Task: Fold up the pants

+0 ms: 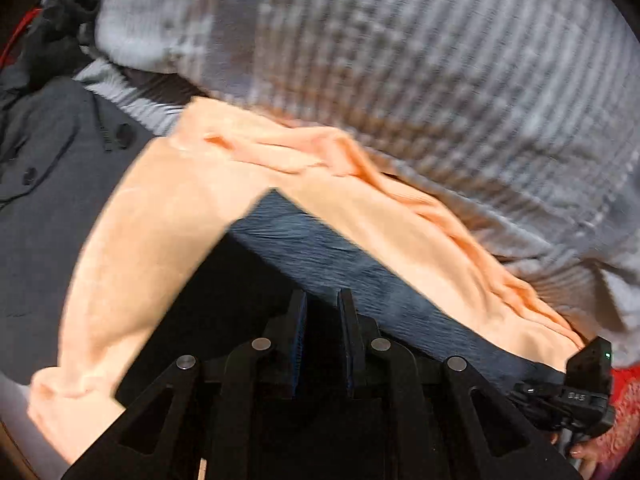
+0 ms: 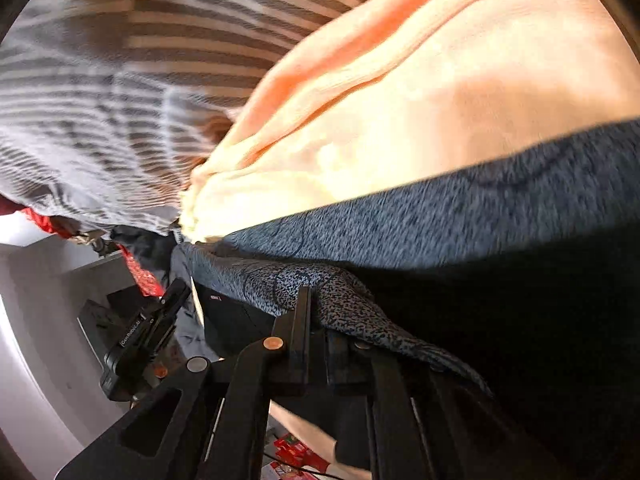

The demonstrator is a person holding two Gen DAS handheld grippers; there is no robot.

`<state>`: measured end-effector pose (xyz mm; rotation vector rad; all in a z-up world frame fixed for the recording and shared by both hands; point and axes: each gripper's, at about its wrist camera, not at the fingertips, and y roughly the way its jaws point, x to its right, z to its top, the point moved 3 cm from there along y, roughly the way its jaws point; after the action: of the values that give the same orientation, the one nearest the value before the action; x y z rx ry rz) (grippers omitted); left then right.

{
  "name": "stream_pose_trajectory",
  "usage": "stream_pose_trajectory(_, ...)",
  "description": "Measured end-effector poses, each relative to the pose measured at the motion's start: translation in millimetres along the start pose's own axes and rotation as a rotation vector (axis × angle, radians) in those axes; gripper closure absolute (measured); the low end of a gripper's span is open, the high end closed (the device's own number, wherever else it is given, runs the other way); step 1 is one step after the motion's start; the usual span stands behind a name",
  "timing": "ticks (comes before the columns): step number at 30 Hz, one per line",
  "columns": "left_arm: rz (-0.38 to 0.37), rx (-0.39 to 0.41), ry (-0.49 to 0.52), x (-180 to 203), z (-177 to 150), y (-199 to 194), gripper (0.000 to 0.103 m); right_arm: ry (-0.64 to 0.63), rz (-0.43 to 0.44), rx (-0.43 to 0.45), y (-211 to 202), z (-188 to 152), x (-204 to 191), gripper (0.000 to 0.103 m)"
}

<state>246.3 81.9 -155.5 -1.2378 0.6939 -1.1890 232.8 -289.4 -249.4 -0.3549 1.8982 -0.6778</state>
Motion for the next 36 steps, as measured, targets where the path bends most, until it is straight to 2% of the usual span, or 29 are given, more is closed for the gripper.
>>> stream_pose_trajectory(3, 0.076, 0.015, 0.015, -12.8, 1.0, -15.9, 0.086, 0.029, 0.009, -0.024, -0.8, 3.4, 0.0, 0.090)
stream_pose_trajectory(4, 0.116, 0.019, 0.065, -9.5, -2.8, -22.7, 0.086, 0.020, 0.001, -0.029, -4.2, 2.8, -3.6, 0.081)
stream_pose_trajectory(5, 0.138, 0.019, 0.110, -4.5, -8.3, -26.8, 0.086, -0.008, -0.015, -0.022, -9.8, 0.2, -10.1, 0.060)
stream_pose_trajectory(7, 0.146, -0.004, 0.206, 12.5, -29.9, -29.6, 0.086, -0.097, -0.029, 0.031, -30.7, -9.8, -29.3, 0.037)
stream_pose_trajectory(9, 0.132, -0.056, 0.261, 28.1, -54.9, -19.1, 0.086, -0.160, 0.034, 0.057, -50.2, -28.9, -47.3, 0.037)
stream_pose_trajectory(12, 0.154, -0.128, 0.287, 44.5, -87.1, 8.8, 0.086, -0.151, 0.094, 0.003, -54.9, -57.8, -44.3, 0.037)
stream_pose_trajectory(13, 0.195, -0.104, 0.300, 47.6, -93.0, 14.3, 0.085, -0.138, 0.076, -0.034, -49.8, -68.0, -35.1, 0.037)
stream_pose_trajectory(15, 0.240, -0.061, 0.337, 52.4, -97.8, 17.6, 0.080, -0.140, -0.080, -0.046, -41.1, -80.5, -11.2, 0.038)
stream_pose_trajectory(17, 0.241, -0.061, 0.352, 54.0, -99.3, 15.3, 0.080, -0.163, -0.207, 0.003, -48.4, -85.1, 6.4, 0.061)
stream_pose_trajectory(18, 0.238, -0.069, 0.366, 54.8, -99.7, 13.8, 0.080, -0.147, -0.203, 0.035, -58.5, -86.8, 13.7, 0.061)
stream_pose_trajectory(19, 0.233, -0.083, 0.388, 56.8, -100.8, 10.6, 0.080, -0.106, -0.175, 0.081, -72.9, -92.7, 17.9, 0.057)
stream_pose_trajectory(20, 0.214, -0.099, 0.410, 59.0, -102.8, 5.4, 0.080, -0.085, -0.163, 0.137, -89.6, -101.4, 18.6, 0.048)
stream_pose_trajectory(21, 0.194, -0.106, 0.428, 61.3, -104.1, -2.1, 0.080, -0.087, -0.170, 0.172, -99.8, -109.6, 16.9, 0.042)
stream_pose_trajectory(22, 0.187, -0.109, 0.445, 64.5, -107.4, -8.1, 0.080, -0.098, -0.192, 0.216, -115.0, -120.5, 13.9, 0.031)
stream_pose_trajectory(23, 0.178, -0.114, 0.468, 69.3, -111.7, -16.0, 0.080, -0.106, -0.219, 0.261, -130.0, -133.2, 11.9, 0.026)
stream_pose_trajectory(25, 0.133, -0.122, 0.522, 83.6, -125.9, -39.5, 0.080, -0.089, -0.251, 0.342, -152.5, -165.7, 6.7, 0.025)
stream_pose_trajectory(30, 0.016, -0.153, 0.697, 130.2, -172.9, -102.4, 0.079, 0.002, -0.298, 0.468, -192.2, -249.8, 9.0, 0.024)
stream_pose_trajectory(32, -0.050, -0.162, 0.765, 148.3, -193.1, -129.1, 0.041, 0.022, -0.316, 0.513, -201.9, -284.4, 5.3, 0.022)
stream_pose_trajectory(33, -0.096, -0.151, 0.793, 156.6, -201.7, -145.9, 0.008, 0.033, -0.327, 0.536, -207.3, -298.2, 2.4, 0.021)
stream_pose_trajectory(34, -0.135, -0.131, 0.814, 162.1, -207.0, -159.5, 0.002, 0.052, -0.338, 0.560, -211.3, -315.3, -0.3, 0.019)
stream_pose_trajectory(36, -0.190, -0.119, 0.877, 175.1, -220.3, -182.9, 0.002, 0.088, -0.350, 0.582, -214.8, -333.8, -2.2, 0.018)
